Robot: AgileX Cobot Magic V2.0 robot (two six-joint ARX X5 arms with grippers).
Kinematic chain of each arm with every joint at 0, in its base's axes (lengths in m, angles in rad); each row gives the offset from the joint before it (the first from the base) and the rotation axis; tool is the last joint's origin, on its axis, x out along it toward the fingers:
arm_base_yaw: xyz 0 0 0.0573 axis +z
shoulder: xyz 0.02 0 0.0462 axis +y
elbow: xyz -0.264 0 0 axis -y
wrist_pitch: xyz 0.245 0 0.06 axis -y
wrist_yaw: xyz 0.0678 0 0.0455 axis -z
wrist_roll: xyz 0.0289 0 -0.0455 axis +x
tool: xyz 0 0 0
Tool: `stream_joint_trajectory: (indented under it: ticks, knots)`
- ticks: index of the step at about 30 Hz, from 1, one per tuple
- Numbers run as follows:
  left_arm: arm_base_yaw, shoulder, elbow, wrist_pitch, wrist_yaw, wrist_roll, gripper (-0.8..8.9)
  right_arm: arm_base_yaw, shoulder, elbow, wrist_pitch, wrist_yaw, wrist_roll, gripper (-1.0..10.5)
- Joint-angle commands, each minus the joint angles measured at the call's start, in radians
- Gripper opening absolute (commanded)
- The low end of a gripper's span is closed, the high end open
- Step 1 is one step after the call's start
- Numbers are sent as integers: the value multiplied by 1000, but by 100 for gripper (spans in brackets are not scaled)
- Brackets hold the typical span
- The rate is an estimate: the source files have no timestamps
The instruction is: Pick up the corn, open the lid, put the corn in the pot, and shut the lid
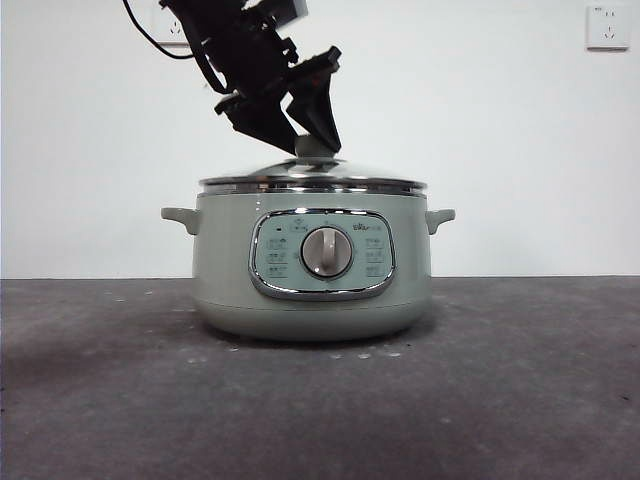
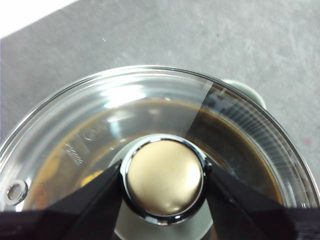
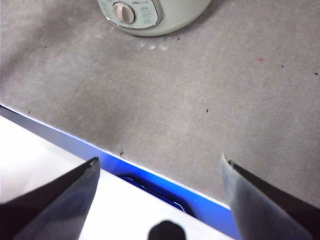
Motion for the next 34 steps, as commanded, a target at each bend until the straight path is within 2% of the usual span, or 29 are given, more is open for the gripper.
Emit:
stream_joint_trajectory:
  ticks: [1, 19, 21, 23, 25, 26, 34]
  knots:
    - [-11, 6, 18, 30, 9, 0, -8, 2, -5, -9, -26, 5, 7, 405]
    - [-14, 11, 18, -71, 9, -7, 11, 2, -5, -9, -26, 16, 6, 406]
    - [-14, 11, 18, -72, 9, -7, 85, 2, -5, -9, -26, 16, 6, 406]
    - [-14, 11, 18, -70, 9, -7, 239, 2, -5, -9, -26, 17, 6, 406]
    - [-14, 11, 18, -68, 9, -6, 331, 2, -5, -9, -26, 21, 6, 406]
    - [-13, 11, 18, -66, 9, -6, 354, 2, -5, -9, -26, 25, 6, 406]
    - [2, 5, 34, -67, 9, -23, 353, 2, -5, -9, -26, 27, 7, 406]
